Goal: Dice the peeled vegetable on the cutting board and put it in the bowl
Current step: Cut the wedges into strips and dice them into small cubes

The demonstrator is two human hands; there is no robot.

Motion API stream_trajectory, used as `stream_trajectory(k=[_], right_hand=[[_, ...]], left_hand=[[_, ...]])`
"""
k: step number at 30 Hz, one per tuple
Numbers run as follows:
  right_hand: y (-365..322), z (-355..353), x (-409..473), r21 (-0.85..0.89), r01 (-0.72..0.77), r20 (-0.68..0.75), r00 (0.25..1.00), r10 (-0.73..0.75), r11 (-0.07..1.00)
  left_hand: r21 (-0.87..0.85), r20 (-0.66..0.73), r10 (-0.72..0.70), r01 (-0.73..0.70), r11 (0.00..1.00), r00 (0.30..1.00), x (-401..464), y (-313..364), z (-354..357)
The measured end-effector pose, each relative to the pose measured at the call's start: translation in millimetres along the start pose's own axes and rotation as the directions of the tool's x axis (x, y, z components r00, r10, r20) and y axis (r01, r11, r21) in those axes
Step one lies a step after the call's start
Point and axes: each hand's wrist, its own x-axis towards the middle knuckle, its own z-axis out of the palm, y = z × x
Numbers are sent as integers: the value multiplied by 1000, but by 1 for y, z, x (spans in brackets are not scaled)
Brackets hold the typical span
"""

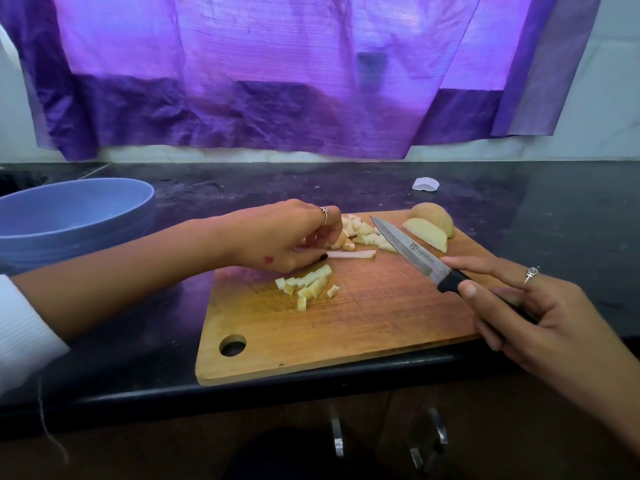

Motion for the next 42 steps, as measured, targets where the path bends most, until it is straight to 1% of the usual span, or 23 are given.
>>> stream_trajectory(k=[3, 7, 9, 14, 16, 18, 19, 21, 23, 25, 27, 31, 34, 36, 38, 40, 42], right_hand=[[1, 0, 1, 2, -1, -3, 1000, 1, 1000], [0, -1, 0, -12, 2, 21, 1000, -1, 1000], [0, -1, -1, -18, -8, 14, 1000, 8, 1000], [-4, -2, -1, 5, -15, 40, 999, 14, 1000], [-5, -2, -2, -17, -6, 46, 999, 6, 1000], [-4, -3, -3, -86, 18, 46, 999, -14, 996], [-5, -4, -3, -133, 41, 74, 997, -32, 990], [-10, -3, -3, -229, 97, 185, 981, -54, 969], [-18, 0, -1, -266, 172, 307, 948, -85, 948], [-25, 5, 6, -316, 258, 396, 910, -120, 913], [-28, 10, 18, -359, 302, 431, 893, -130, 883], [-23, 23, 47, -434, 278, 365, 924, -115, 857], [-17, 30, 63, -507, 220, 296, 953, -72, 833], [-11, 29, 71, -544, 181, 250, 967, -48, 819], [-4, 26, 75, -538, 148, 210, 977, -38, 830], [0, 19, 72, -482, 136, 195, 980, -46, 866], [1, 8, 61, -413, 171, 212, 973, -88, 894]], left_hand=[[-46, 29, -51, 52, 998, 998, 0, 6, -1], [-9, 65, -61, 62, 998, 996, -1, 13, -3], [27, 77, -41, 39, 999, 996, -1, 15, -4], [79, 59, 69, -73, 994, 996, -2, 15, -5], [59, 54, 47, -50, 997, 997, -4, 15, -4], [9, 43, -13, 12, 1000, 999, -7, 15, -4], [-14, 42, -44, 44, 999, 998, -8, 16, -5], [-32, 30, -106, 107, 994, 994, -14, 15, -7], [-30, -59, -165, 163, 986, 985, -26, 10, -9], [-34, -202, -206, 203, 979, 958, -42, 5, -12], [-43, -321, -242, 241, 970, 916, -57, 4, -15], [-49, -458, -307, 321, 946, 834, -78, 18, -20], [-39, -582, -345, 399, 916, 736, -87, 27, -18], [-71, -629, -394, 455, 888, 670, -90, 33, -17], [-116, -648, -433, 481, 869, 626, -93, 39, -15], [-167, -654, -464, 484, 859, 597, -94, 46, -10], [-222, -647, -501, 486, 845, 575, -95, 54, -3]])
